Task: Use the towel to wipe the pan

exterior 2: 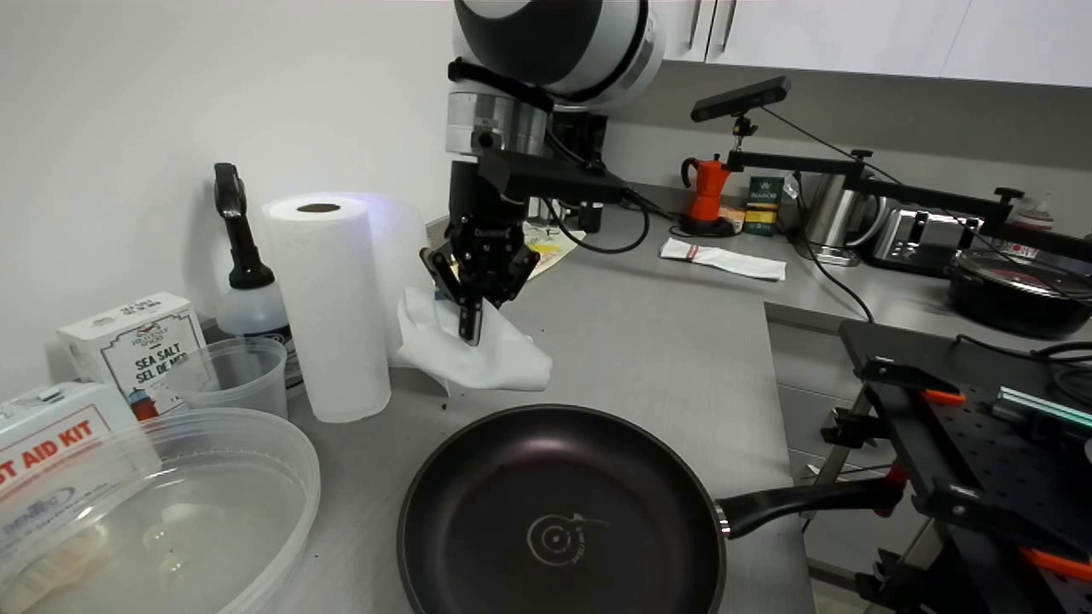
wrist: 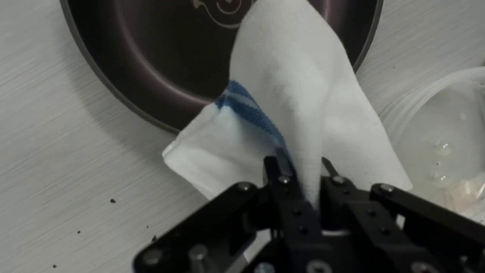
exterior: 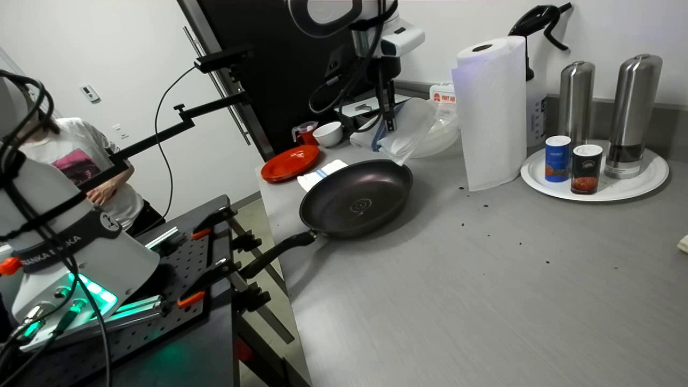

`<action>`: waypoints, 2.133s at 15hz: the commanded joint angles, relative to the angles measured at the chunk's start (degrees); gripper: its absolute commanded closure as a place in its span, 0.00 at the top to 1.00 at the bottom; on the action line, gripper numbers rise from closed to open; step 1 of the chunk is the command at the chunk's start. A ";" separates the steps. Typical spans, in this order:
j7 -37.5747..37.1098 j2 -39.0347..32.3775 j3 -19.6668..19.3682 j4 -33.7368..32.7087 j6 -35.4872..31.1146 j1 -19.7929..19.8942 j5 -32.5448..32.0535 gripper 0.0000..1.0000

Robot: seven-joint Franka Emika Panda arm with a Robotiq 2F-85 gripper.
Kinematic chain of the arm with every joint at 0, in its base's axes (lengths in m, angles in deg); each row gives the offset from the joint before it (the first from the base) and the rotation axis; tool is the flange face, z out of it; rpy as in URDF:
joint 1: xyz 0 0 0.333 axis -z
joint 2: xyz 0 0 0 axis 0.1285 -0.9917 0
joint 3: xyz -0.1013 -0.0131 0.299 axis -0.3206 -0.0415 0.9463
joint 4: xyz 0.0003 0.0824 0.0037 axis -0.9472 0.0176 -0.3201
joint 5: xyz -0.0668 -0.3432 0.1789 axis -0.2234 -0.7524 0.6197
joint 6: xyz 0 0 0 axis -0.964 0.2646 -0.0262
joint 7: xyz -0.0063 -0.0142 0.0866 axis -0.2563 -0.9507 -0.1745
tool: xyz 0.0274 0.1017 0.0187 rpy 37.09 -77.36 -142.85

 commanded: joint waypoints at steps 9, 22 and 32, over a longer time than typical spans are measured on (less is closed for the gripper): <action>-0.52 2.83 -0.19 8.73 -4.34 -4.03 -0.65 0.03; -1.90 -0.29 -4.23 11.76 -11.67 -6.33 -5.22 0.03; -3.47 -7.41 -8.43 10.50 -21.15 -9.50 -6.21 0.03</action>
